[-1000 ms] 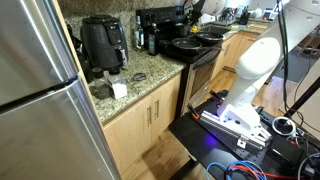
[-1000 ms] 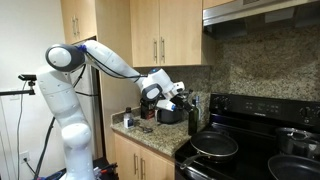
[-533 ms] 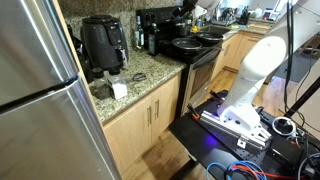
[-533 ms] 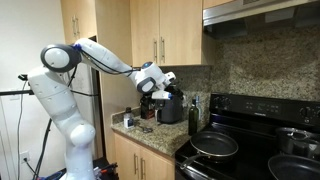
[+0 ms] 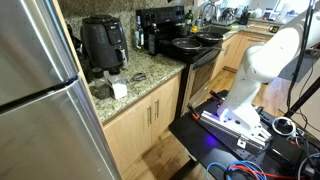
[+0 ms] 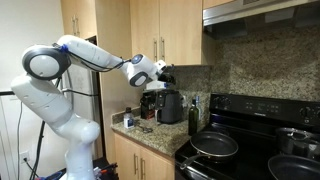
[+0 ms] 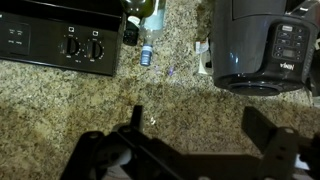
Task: Open the right door of the top cabinet.
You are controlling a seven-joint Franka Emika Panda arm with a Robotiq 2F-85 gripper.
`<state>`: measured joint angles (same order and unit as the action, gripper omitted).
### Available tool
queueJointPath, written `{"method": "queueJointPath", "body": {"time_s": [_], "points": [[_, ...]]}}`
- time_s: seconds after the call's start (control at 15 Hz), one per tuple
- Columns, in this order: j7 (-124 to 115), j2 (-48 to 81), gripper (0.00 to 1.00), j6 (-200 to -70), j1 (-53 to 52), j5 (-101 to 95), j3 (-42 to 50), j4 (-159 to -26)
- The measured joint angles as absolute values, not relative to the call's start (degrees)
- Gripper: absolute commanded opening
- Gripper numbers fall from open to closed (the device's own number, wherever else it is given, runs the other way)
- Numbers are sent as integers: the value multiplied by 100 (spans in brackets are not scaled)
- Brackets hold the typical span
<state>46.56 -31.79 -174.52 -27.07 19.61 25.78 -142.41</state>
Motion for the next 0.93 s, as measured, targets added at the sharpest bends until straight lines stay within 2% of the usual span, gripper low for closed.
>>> {"method": "queueJointPath", "body": {"time_s": [0.47, 0.93], "points": [[4722, -3215, 100, -17823, -3022, 1956, 2760, -14250], [5076, -3792, 100, -19931, -5713, 1596, 4507, -14227]]}}
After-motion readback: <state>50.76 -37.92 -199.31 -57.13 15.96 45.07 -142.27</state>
